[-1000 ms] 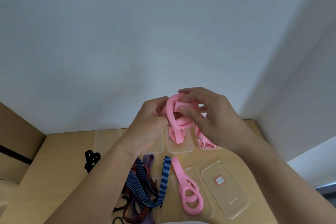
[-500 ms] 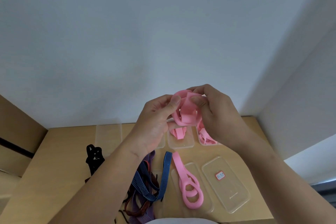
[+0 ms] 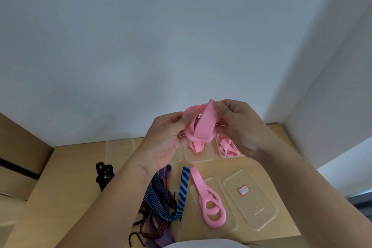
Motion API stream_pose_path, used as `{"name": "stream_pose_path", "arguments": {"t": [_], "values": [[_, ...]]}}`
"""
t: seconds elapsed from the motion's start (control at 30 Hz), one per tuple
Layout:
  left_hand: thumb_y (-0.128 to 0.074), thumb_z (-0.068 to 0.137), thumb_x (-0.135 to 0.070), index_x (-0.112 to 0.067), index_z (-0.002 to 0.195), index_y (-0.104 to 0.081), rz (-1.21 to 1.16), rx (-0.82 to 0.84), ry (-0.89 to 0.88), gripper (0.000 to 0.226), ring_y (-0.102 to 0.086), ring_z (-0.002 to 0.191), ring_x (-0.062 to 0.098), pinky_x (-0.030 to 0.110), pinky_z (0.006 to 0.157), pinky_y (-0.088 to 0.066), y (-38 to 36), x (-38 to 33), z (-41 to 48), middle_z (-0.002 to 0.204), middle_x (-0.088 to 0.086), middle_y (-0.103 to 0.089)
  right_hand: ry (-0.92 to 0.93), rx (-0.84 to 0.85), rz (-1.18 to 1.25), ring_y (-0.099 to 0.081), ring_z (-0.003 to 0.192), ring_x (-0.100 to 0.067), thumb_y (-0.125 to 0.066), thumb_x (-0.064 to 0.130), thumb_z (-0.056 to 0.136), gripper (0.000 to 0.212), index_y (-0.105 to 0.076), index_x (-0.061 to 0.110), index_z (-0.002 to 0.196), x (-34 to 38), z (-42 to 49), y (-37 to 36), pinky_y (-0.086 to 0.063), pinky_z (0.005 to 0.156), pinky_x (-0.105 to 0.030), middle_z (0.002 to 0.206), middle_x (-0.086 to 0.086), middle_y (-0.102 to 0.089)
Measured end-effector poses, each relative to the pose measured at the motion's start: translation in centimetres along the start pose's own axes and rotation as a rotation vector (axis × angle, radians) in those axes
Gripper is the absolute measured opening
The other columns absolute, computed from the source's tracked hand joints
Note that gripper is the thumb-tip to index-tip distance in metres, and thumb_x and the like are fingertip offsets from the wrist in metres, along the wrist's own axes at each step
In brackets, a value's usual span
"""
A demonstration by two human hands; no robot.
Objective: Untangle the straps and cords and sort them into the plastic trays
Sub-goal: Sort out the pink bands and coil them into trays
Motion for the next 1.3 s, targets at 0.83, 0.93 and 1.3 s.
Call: {"name": "stream_pose_path", "arguments": {"t": [0.83,0.93,1.3], "values": [[-0.058,0.094,-0.003,-0.004,0.138,-0.057,0.106,0.069,-0.074,0.044,-0.064,0.125,0.029,0.044,0.106,-0.052,-0.9,1.5,0.4,0.131,0.015,-0.068,-0.015,0.076,0.127,-0.075,0.094,-0.029,-0.073,0.022,0.089,0.031,-0.068,-0.006,0.103,-0.6,0.6,1.8,-0.059,0.075,-0.031,0.1,-0.016,-0.076],[-0.057,0.096,-0.004,-0.005,0.14,-0.057,0.105,0.073,-0.083,0.044,-0.061,0.128,0.031,0.05,0.109,-0.049,-0.6,1.5,0.6,0.135,0.015,-0.066,-0.028,0.103,0.157,-0.074,0.099,-0.03,-0.071,0.018,0.091,0.032,-0.067,-0.011,0.105,-0.9,1.0,1.7,-0.06,0.078,-0.032,0.103,-0.018,-0.076],[-0.069,0.089,-0.001,0.0,0.129,-0.064,-0.009,-0.094,-0.048,0.04,-0.067,0.12,0.032,0.042,0.1,-0.055,1.5,2.6,1.8,0.124,0.019,-0.071,0.01,0.139,0.065,-0.074,0.099,-0.029,-0.075,0.019,0.089,0.025,-0.073,0.002,0.108,-2.1,2.4,-0.2,-0.06,0.091,-0.043,0.105,-0.012,-0.076]]}}
Point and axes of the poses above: each hand's wrist, its own z-axis towards the middle knuckle, its own y-axis out of the back of the hand, x = y × z, the point moved 9 cm from there along z, towards the middle knuckle
